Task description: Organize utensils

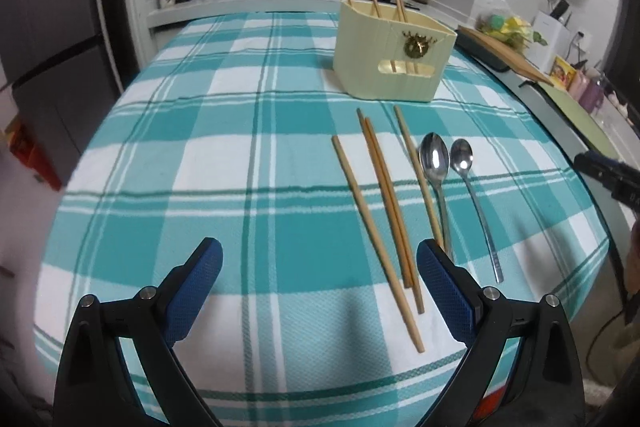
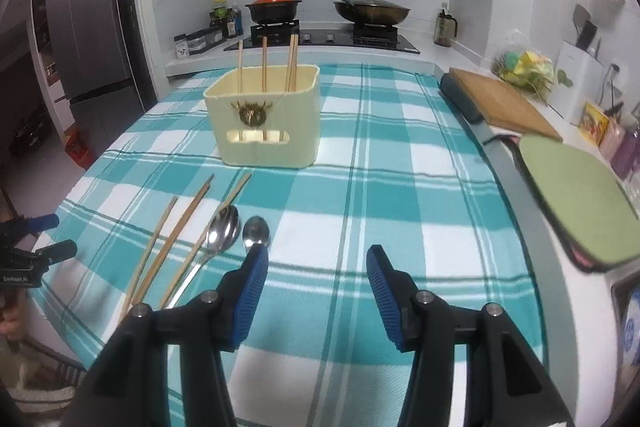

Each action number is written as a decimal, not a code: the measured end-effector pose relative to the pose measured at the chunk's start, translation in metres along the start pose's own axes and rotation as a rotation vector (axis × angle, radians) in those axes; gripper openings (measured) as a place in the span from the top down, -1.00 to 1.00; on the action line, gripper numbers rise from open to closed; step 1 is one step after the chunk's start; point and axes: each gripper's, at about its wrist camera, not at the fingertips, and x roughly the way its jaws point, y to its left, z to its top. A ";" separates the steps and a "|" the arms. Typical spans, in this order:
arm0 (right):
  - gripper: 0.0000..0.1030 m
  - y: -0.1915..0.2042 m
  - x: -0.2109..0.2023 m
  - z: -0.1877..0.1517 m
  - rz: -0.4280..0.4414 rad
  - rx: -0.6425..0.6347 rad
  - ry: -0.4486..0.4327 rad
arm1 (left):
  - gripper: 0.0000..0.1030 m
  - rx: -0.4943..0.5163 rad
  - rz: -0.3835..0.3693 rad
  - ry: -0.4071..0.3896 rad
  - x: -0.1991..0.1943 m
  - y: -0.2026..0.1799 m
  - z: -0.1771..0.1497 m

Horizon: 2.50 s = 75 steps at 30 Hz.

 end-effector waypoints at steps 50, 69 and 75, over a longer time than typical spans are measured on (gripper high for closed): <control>-0.02 0.040 0.046 -0.114 -0.108 0.046 0.040 | -0.99 0.014 0.124 -0.021 0.040 -0.014 -0.062; -0.02 0.044 0.046 -0.114 -0.141 0.056 0.041 | -0.99 0.026 0.118 -0.044 0.038 -0.014 -0.064; -0.02 0.044 0.046 -0.112 -0.149 0.059 0.047 | -0.99 0.027 0.117 -0.045 0.038 -0.014 -0.064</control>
